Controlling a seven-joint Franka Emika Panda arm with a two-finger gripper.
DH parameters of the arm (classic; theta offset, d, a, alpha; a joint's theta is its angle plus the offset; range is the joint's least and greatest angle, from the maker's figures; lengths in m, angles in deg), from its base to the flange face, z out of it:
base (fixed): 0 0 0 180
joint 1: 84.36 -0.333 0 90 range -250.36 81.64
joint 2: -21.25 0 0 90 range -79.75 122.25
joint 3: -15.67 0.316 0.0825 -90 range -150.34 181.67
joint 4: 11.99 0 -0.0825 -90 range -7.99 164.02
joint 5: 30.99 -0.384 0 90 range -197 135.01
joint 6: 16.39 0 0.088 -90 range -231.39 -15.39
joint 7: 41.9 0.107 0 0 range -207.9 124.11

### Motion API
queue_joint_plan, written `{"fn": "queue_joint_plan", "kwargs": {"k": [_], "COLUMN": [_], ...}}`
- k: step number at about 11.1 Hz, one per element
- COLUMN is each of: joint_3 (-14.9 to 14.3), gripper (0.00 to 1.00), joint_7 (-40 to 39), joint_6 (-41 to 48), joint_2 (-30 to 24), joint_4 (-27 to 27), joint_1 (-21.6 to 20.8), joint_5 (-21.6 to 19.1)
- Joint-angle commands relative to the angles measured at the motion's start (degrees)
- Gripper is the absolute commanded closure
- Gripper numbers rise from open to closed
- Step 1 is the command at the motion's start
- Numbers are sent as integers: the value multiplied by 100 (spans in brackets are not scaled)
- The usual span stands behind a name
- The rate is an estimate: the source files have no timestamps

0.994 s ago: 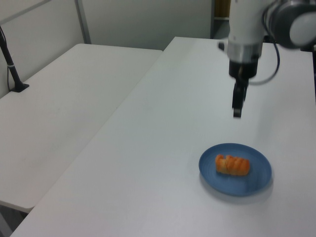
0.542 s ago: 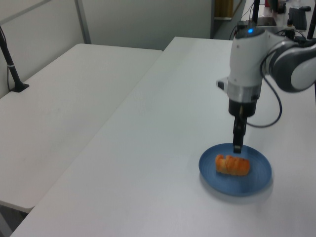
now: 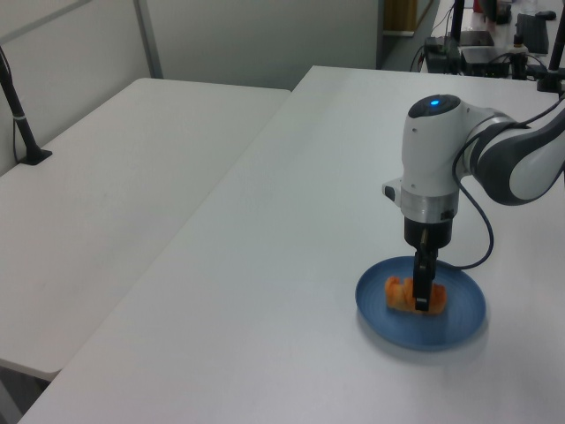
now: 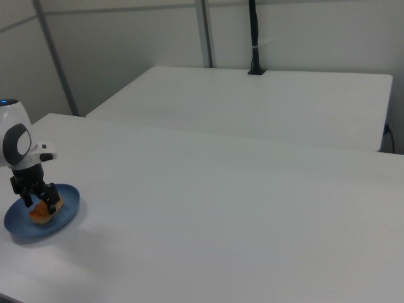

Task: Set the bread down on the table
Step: 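Move the gripper over the blue plate and lower onto the bread roll, then close the gripper on the orange bread roll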

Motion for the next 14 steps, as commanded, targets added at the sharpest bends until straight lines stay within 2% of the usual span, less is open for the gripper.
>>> {"fn": "queue_joint_plan", "kwargs": {"k": [1, 2, 3, 4, 6, 8, 10, 11, 12, 14], "joint_3": [-47, -47, -47, -47, -47, -47, -73, -90, -230, -345], "gripper": [37, 58, 72, 76, 76, 76, 76, 76, 76, 76], "joint_7": [623, 685, 694, 703, 703, 677, 642, 642, 616, 554], "joint_6": [-283, -266, -231, -135, 443, 963, 1070, 1062, 1062, 992], "joint_2": [155, 164, 121, 68, -116, -143, -82, 5, 206, 847], "joint_4": [-9, -18, -27, -27, -236, -710, -1168, -1431, -1773, -2589], "joint_1": [-62, -62, -71, -71, -62, -45, -18, -18, -53, -149], "joint_5": [539, 628, 628, 628, 628, 628, 628, 646, 742, 1092]}}
